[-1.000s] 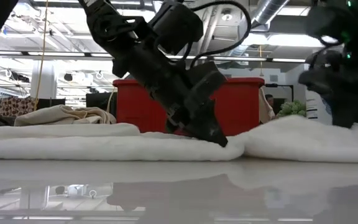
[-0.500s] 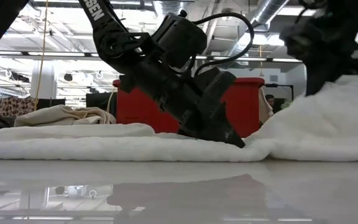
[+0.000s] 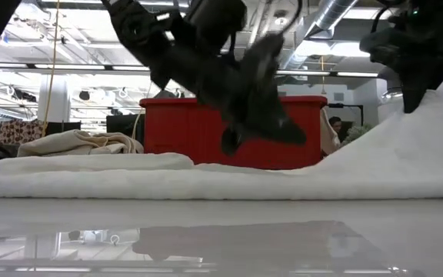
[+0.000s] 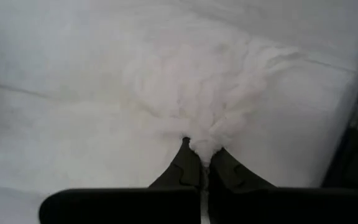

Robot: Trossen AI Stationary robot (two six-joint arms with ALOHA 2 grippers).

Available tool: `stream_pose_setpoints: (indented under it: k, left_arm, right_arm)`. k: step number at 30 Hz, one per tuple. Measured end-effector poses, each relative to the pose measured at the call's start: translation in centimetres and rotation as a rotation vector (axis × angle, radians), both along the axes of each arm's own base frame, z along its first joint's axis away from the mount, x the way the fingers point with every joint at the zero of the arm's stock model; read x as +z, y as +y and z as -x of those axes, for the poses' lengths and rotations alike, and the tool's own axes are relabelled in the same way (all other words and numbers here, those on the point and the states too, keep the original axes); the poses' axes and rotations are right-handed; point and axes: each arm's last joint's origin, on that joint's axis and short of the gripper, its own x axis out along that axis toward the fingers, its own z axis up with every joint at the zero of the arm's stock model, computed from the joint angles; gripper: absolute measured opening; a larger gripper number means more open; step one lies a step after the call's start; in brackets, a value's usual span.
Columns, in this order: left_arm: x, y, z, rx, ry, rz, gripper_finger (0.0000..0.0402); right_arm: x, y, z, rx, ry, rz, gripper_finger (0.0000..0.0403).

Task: Fold Laundry from Bin
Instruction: Fold the white shirt

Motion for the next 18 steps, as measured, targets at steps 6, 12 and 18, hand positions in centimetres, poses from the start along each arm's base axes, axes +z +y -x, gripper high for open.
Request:
stream_pose_setpoints:
  k: [6, 12, 18]
  left_arm:
    - [5.3, 0.2, 2.1, -0.022, 0.012, -0.050, 0.0000]
    - [6.8, -0.3, 6.7, 0.005, 0.197, -0.210, 0.0000]
    - [6.5, -0.6, 9.8, 0.092, 0.214, -0.178, 0.0000]
  right_arm:
    - [0.2, 0.1, -0.6, -0.005, -0.057, -0.021, 0.0023]
    - [1.8, 0.3, -1.9, 0.012, -0.195, -0.036, 0.0023]
    - [1.6, 0.6, -4.5, 0.029, -0.301, -0.028, 0.0023]
